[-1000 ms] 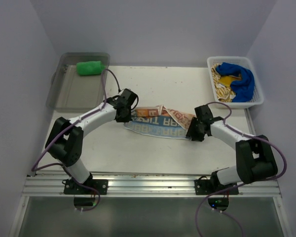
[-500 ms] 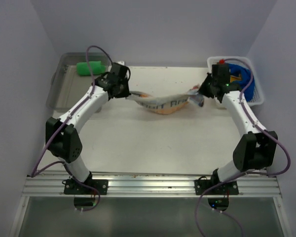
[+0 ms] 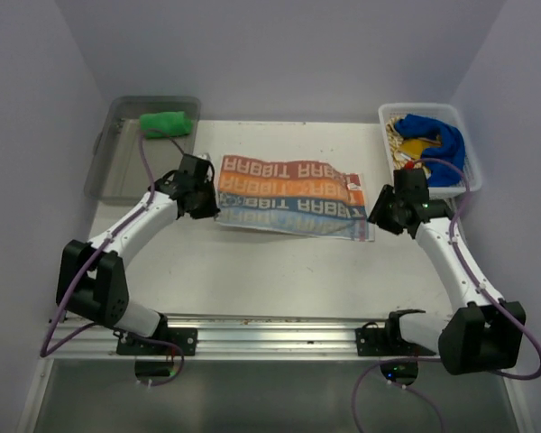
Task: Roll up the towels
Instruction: Flatten the towel
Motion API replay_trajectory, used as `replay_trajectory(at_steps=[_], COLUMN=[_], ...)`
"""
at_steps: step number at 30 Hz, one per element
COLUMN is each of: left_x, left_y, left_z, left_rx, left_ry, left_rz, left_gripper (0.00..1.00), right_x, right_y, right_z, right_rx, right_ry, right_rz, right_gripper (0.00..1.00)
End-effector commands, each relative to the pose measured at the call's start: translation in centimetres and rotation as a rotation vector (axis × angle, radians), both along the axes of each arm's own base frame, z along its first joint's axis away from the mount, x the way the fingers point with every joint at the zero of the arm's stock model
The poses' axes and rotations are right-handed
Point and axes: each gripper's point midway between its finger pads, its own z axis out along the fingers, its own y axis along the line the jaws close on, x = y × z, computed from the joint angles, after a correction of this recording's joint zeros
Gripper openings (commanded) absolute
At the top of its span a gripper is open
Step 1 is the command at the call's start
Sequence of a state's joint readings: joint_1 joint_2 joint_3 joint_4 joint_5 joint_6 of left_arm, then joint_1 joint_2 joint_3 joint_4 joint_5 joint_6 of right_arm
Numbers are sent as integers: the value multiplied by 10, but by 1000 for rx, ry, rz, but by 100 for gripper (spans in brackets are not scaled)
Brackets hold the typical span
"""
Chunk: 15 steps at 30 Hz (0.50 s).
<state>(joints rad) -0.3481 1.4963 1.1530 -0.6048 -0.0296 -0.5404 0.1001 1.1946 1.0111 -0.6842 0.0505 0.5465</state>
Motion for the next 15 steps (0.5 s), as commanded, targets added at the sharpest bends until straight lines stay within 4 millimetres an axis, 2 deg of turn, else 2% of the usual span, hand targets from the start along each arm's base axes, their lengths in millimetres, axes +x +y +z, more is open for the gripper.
replay_trajectory(at_steps=[1,2,6,9,13,15], left_x=[-33,-44,-58,-60,-58,-56], left_y=[3,7,22,29,34,35], left_z=[-29,-46,-67,-67,-64,-63], left_rx=[-45,-31,30,56,82,87], left_ry=[47,84,123,107,101,98], left_rz=[-2,0,26,45,58,60], left_gripper=[0,0,0,0,0,0], right_x=[-44,-48,-57,-56,-40,-35], right_y=[-8,-6,-3,2,11,10], right_z=[-35,-38,-55,-73,-94,-104], right_rx=[-20,-12,8,37,81,76], right_ry=[120,130,184,212,211,230], right_rz=[-16,-9,-13,-22,-24,-26], right_gripper=[43,44,45,50,66,66])
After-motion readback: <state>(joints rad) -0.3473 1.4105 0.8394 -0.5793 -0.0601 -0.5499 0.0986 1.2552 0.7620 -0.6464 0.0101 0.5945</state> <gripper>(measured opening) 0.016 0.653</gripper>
